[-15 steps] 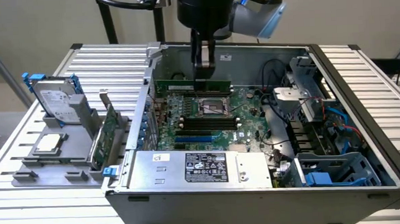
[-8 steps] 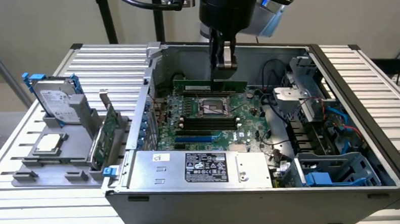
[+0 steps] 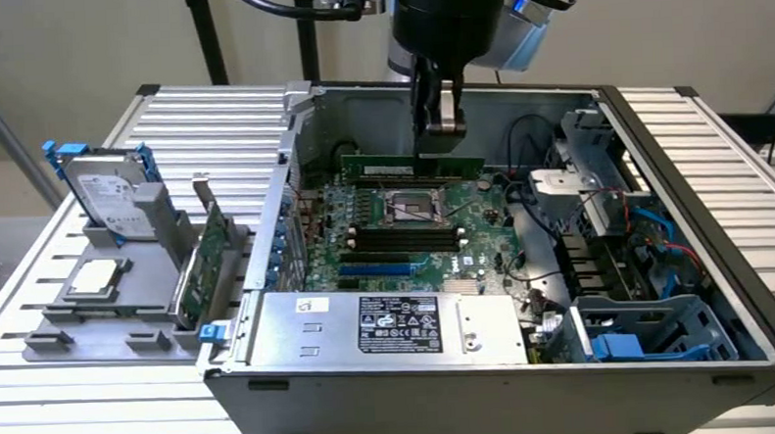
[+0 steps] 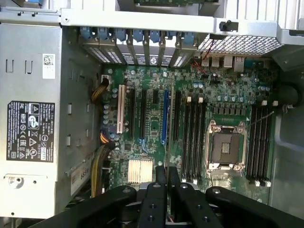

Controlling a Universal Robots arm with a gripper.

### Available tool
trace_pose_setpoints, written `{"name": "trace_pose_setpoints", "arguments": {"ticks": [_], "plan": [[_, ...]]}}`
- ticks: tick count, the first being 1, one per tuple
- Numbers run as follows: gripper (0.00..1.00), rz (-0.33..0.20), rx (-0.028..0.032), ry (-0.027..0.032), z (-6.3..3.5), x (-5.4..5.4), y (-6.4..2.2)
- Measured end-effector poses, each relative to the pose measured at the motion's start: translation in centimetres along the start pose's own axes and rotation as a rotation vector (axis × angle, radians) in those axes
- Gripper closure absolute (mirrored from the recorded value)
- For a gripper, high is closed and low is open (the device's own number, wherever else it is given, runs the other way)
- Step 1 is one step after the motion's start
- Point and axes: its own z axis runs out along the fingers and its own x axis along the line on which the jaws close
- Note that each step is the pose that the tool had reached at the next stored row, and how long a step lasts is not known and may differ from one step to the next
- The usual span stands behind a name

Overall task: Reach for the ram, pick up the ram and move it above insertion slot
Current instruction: 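Pick up the ram and move it above insertion slot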

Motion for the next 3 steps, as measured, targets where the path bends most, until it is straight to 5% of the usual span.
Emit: {"name": "trace_pose_setpoints", "arguments": {"ticks": [3], "plan": [[0.86,0.000,0.0000,0.0000,0.00,0.00,0.00]]}}
